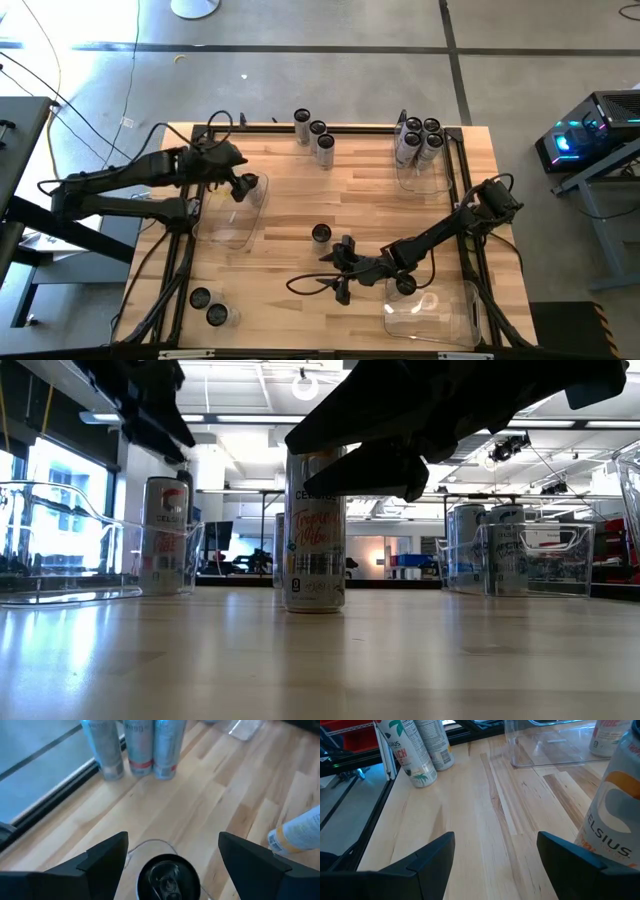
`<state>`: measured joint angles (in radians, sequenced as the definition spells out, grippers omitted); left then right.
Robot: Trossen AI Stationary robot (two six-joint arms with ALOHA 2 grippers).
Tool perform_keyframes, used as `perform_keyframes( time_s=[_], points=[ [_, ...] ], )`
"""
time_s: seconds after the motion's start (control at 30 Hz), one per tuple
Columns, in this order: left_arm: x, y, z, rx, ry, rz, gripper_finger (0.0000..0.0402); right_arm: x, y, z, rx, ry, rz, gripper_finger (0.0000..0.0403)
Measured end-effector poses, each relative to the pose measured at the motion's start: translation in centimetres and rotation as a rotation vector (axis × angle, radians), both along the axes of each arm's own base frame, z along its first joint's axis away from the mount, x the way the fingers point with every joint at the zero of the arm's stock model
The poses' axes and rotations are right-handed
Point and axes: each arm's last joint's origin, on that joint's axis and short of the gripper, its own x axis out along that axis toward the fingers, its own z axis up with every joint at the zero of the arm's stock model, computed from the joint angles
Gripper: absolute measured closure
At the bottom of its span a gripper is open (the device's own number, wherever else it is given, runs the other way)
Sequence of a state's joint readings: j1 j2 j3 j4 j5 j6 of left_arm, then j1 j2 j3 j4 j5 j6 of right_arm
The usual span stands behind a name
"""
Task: Sort soda cans
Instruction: Put the white-pink soda can into the middle transparent bin
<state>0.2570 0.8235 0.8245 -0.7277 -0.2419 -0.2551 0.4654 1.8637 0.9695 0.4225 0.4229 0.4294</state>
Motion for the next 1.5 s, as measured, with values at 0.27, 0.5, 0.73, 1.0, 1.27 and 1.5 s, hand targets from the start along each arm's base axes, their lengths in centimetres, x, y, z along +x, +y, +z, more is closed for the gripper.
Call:
perform_keyframes(
  time_s=[0.27,0.5,0.73,1.0,1.27,1.5],
  points=[
    [-0.4,-2.4,1.0,0.002,0.09,-0.033,0.0103,0.0,0.0,0.0,0.0,0.0,0.0,0.0126],
    [0.7,-7.2,1.8,-0.144,0.088,-0.294,0.0124,0.0,0.0,0.0,0.0,-0.002,-0.001,0.0126],
    [3.8,-15.7,2.9,-0.164,0.158,-0.519,0.0144,0.0,0.0,0.0,-0.001,-0.004,-0.001,0.0126],
    [6.3,-25.5,0.1,0.055,0.467,-0.939,0.0151,0.0,0.0,0.0,-0.024,-0.004,0.009,0.0126],
    [9.1,-27.8,-3.9,0.054,0.66,-0.906,0.0151,0.2,-0.4,0.1,-0.075,-0.006,0.022,0.0126],
    [12.3,-27.0,-1.0,-0.104,0.48,-0.813,0.014,1.0,-2.0,0.0,-0.077,0.005,0.041,0.0126]
  ],
)
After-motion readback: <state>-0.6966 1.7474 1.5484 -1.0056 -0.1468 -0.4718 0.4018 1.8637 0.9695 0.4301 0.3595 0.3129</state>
